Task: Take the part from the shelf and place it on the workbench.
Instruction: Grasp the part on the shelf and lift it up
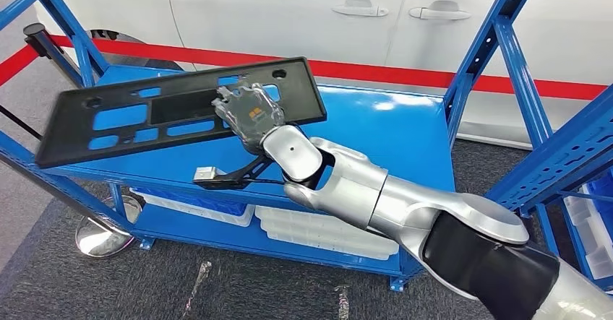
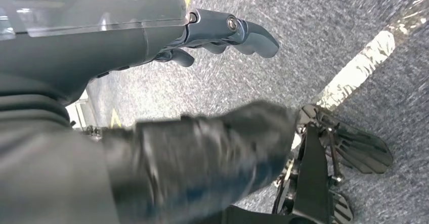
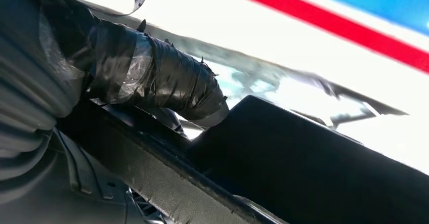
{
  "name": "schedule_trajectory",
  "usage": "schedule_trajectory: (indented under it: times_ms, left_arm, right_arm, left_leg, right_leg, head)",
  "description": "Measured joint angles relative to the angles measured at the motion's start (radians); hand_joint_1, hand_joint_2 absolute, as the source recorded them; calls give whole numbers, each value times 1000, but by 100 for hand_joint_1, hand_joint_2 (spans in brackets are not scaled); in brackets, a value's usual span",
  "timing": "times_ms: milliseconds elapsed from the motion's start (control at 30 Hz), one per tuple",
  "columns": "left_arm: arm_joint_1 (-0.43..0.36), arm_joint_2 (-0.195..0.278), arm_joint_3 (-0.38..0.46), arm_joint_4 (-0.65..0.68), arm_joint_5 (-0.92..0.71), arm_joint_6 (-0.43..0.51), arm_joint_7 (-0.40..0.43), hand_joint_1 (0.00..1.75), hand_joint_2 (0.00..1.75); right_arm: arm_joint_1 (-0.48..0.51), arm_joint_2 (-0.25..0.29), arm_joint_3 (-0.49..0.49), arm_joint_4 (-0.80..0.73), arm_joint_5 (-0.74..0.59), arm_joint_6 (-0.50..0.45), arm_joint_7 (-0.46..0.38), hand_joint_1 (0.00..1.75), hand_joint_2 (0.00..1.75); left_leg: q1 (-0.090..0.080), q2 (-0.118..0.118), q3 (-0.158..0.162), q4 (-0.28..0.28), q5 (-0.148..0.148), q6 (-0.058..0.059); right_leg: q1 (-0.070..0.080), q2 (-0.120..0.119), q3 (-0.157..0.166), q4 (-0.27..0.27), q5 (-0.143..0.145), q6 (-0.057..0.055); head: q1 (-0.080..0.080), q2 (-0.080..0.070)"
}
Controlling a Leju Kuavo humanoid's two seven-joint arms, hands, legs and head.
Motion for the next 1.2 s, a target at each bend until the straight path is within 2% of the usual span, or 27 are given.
schedule_trajectory:
  times_ms: [167,333,533,833,1000,1200]
  left_arm:
    - [2,0,1,0,29,-22,-7,0,175]
    - [1,0,5,0,49,-30,-9,0,175]
    - [2,0,12,0,57,-36,1,0,175]
    - [1,0,14,0,50,-41,6,0,175]
    - [1,0,20,0,33,-11,1,0,175]
    - [1,1,20,0,24,-11,-1,0,175]
  right_arm:
    - [-72,-41,-12,-214,-76,82,-2,175,175]
    - [-92,-70,-13,-348,-184,128,-21,175,175]
    - [-92,-85,-13,-420,-217,131,-23,175,175]
    - [-92,-92,-13,-439,-223,131,-24,175,175]
    - [-43,-143,-14,-503,-144,19,-23,175,175]
    - [-12,-158,-20,-521,-119,-14,-12,175,175]
  left_leg:
    - [0,0,0,0,0,-1]
    - [0,0,0,0,-1,-1]
    - [0,0,0,0,-1,-1]
    - [0,0,0,0,-1,-1]
    - [0,0,0,1,-1,0]
    - [-2,0,0,3,-4,4]
  right_leg:
    - [0,0,1,-1,0,1]
    - [0,0,1,-1,0,1]
    - [0,-1,1,-1,0,1]
    - [0,0,1,-1,0,1]
    - [-1,0,2,-2,0,1]
    - [-3,0,2,-3,0,2]
  head:
    - [0,0]
    - [0,0]
    - [0,0]
    - [0,0]
    - [0,0]
    - [0,0]
